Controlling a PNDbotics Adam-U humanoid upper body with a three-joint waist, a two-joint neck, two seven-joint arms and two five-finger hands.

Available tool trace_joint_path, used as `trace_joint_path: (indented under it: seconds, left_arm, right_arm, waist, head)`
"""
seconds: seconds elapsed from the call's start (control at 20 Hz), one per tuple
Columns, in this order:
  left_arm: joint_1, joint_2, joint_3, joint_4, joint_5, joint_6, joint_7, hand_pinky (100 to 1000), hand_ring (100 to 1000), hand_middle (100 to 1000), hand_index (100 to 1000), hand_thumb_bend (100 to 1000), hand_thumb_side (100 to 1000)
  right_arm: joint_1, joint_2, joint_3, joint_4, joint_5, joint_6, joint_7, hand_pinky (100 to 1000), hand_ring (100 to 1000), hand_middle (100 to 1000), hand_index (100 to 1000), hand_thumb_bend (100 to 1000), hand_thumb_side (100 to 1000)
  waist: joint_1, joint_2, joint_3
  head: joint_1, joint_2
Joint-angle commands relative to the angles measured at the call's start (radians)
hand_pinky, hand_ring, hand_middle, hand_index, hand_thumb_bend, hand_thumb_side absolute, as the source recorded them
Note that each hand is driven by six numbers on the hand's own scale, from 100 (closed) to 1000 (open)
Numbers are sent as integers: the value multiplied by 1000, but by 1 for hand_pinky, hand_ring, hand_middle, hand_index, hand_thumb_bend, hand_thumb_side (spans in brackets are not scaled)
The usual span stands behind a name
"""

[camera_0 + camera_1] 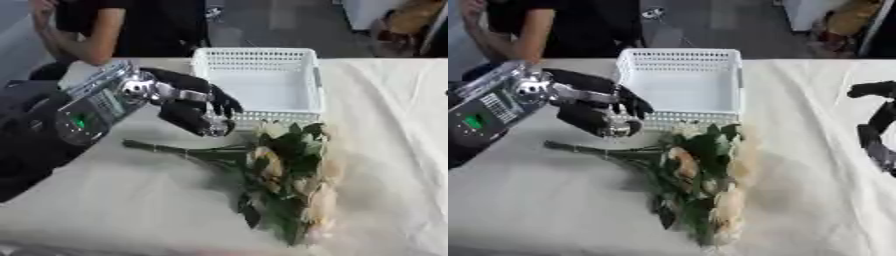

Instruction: Pick up objects on the table and place them in the box.

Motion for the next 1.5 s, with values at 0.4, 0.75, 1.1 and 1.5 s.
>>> trace_joint_path:
  seconds: [0.4,0.75,1.1,1.5]
  left_arm:
    - [-74,-7,-56,36,-75,-68,-166,867,856,862,1000,927,1000]
    - [-103,-21,-109,76,-111,-125,-177,908,870,871,1000,986,1000]
    - [-111,-19,-117,45,-317,-240,-177,988,908,892,1000,980,1000]
    - [-111,-38,-111,76,-378,-288,-177,1000,914,896,1000,978,1000]
  right_arm:
    - [-17,-17,8,-7,-8,-7,4,531,531,846,937,100,336]
    - [-22,-15,12,-6,-9,-5,4,528,529,846,937,100,333]
    - [-24,-14,13,-6,-10,-4,4,528,532,846,938,100,333]
    - [-24,-14,14,-6,-11,-4,4,529,532,846,938,100,334]
  waist:
    - [0,-8,-5]
    - [4,-9,-10]
    - [7,-9,-11]
    - [5,-8,-12]
  head:
    - [3,-1]
    - [4,-1]
    - [2,-1]
    - [4,-1]
